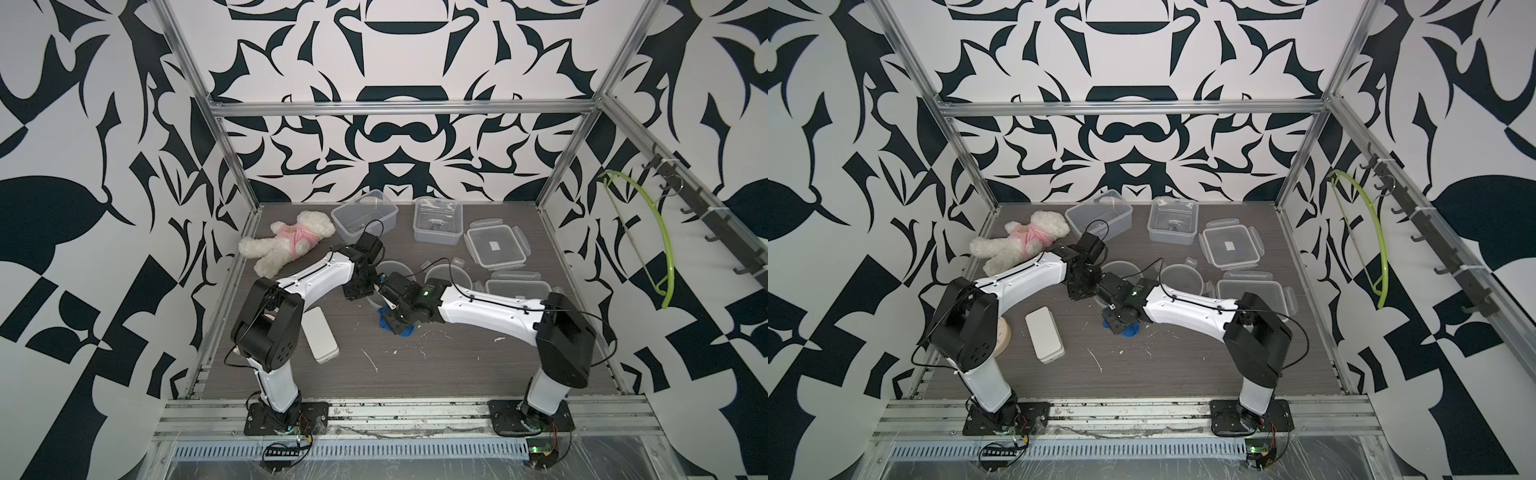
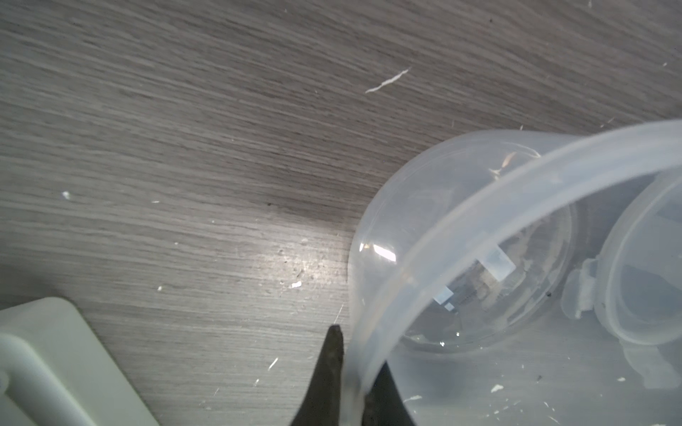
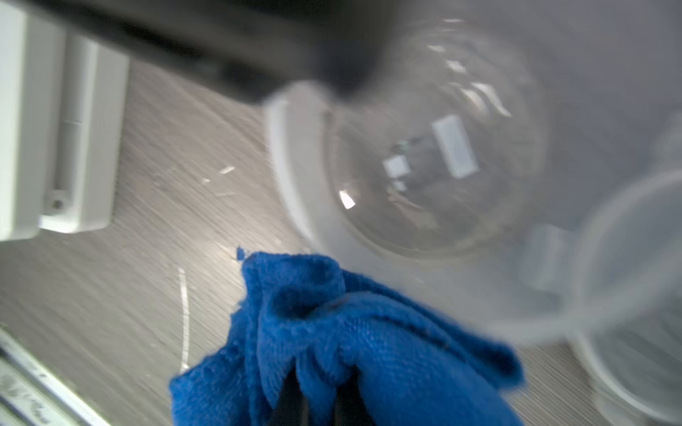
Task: Wipe the insides of the lunch boxes
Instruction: Pick up the lunch box from the center of the board.
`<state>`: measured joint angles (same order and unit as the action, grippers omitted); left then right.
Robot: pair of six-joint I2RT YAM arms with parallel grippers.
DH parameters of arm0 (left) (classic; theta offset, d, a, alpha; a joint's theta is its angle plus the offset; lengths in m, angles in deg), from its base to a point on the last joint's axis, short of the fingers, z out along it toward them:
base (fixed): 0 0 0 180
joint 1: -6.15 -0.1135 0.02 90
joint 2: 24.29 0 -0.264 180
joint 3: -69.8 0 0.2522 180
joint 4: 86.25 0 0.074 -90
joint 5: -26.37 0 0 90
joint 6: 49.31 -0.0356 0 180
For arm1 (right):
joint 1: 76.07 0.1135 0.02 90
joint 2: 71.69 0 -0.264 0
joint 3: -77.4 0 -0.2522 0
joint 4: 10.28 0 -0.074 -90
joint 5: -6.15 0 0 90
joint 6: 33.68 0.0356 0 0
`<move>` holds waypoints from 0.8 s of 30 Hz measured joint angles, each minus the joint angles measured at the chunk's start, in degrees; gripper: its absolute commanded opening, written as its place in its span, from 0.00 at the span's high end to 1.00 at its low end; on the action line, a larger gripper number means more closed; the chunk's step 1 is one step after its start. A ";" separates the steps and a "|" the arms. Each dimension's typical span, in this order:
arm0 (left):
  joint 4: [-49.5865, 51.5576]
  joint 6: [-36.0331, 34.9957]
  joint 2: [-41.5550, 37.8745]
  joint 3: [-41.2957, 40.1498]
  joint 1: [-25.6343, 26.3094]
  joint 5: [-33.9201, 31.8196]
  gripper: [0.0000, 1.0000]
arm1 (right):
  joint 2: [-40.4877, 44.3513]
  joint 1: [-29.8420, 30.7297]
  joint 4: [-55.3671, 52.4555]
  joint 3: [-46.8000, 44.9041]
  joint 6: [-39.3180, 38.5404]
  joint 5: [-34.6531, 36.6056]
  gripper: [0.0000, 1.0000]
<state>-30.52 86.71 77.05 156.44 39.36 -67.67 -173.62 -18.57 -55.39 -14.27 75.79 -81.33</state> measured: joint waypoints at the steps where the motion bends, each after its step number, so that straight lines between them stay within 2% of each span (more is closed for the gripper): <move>1: -0.22 -0.11 0.09 0.00 -0.04 -0.42 0.95 | -1.31 0.11 0.94 1.01 0.28 -1.01 1.00; 5: -0.46 0.11 0.20 0.02 -1.27 -0.61 0.95 | -1.70 -0.37 4.17 1.07 0.81 -4.09 1.00; 9: -0.87 0.22 0.20 0.02 -0.63 0.46 0.95 | 3.72 -2.43 9.60 -3.63 1.18 -5.20 1.00; 12: -1.84 0.31 0.20 0.02 0.00 1.22 0.95 | 11.58 -6.97 12.07 -7.43 1.81 -4.85 1.00; 15: -1.62 0.17 0.20 0.04 0.24 2.14 0.95 | 15.65 -13.53 13.40 -6.23 2.40 -3.39 1.00; 18: -1.62 0.17 0.20 0.04 0.31 2.62 0.95 | 12.87 -18.12 14.62 -1.95 2.58 -1.73 1.00; 24: -1.38 0.35 0.15 0.02 0.35 2.99 0.95 | -2.93 -17.86 16.92 4.50 3.39 -5.20 1.00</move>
<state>-31.89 87.06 77.20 156.46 39.71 -64.67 -176.55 -36.43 -38.48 -9.77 79.17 -86.53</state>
